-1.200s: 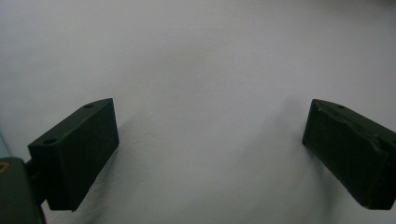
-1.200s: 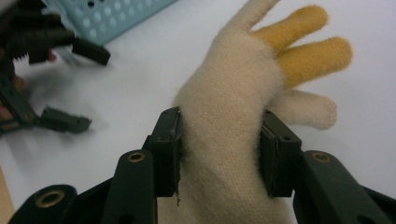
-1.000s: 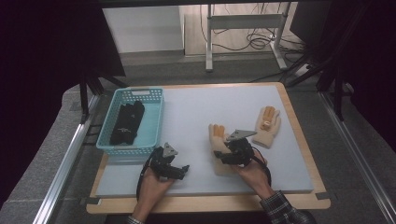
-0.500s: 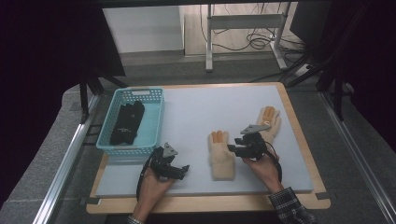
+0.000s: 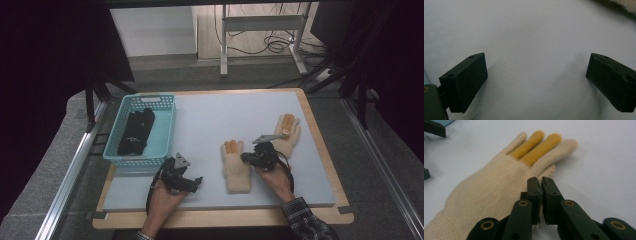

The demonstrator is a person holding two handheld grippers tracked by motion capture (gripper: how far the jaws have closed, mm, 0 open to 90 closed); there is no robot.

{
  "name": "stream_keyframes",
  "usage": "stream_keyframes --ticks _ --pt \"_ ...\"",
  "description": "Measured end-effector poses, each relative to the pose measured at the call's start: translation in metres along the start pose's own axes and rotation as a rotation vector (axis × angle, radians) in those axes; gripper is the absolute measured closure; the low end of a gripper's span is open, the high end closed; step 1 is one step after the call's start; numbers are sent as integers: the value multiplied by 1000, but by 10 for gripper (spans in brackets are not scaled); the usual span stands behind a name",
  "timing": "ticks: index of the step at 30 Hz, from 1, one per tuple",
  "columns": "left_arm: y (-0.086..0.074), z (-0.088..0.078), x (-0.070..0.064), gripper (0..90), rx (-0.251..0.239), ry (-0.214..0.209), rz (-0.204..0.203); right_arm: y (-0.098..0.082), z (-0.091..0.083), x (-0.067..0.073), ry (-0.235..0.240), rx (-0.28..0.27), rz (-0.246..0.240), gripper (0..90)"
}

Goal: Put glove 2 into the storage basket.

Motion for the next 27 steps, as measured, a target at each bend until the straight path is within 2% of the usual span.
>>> stream_keyframes --ticks 2,5,7,9,11,13,14,17,19,22,27 --pt "0 0 0 39 0 0 0 0 -2 1 -13 -3 -5 847" --pt "0 0 0 39 2 -3 -1 3 -19 5 -55 -42 -34 832" --pt "0 0 0 39 2 -3 -1 4 -27 3 -52 -60 -21 739" --pt "0 0 0 39 2 -3 -1 3 -28 -3 -59 -40 -13 660" --pt "0 0 0 39 1 -2 -1 0 -29 -12 -74 -37 -4 624" --pt "0 0 0 39 3 -5 -2 -1 -34 -24 -84 -53 26 575" --pt "0 0 1 39 5 -5 -3 -1 -34 -24 -84 -53 26 575" --pt "0 0 0 39 2 -3 -1 -1 -42 -40 -120 -71 40 538" --pt "0 0 0 39 2 -4 -2 1 -50 -50 -153 -83 35 529" --pt "0 0 1 39 6 -6 -4 5 -66 -72 -228 -101 35 518" --pt "0 0 1 38 8 -12 -9 7 -85 -114 -321 -113 79 466"
Point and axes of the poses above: each handheld gripper's, and its own axes: z roughly forward along the jaws, y roughly out of its top, x roughly to its left, the point moved 6 cm from there along z, roughly forward along the jaws, and after that the axes turned 8 degrees about x, right-handed, at the moved point
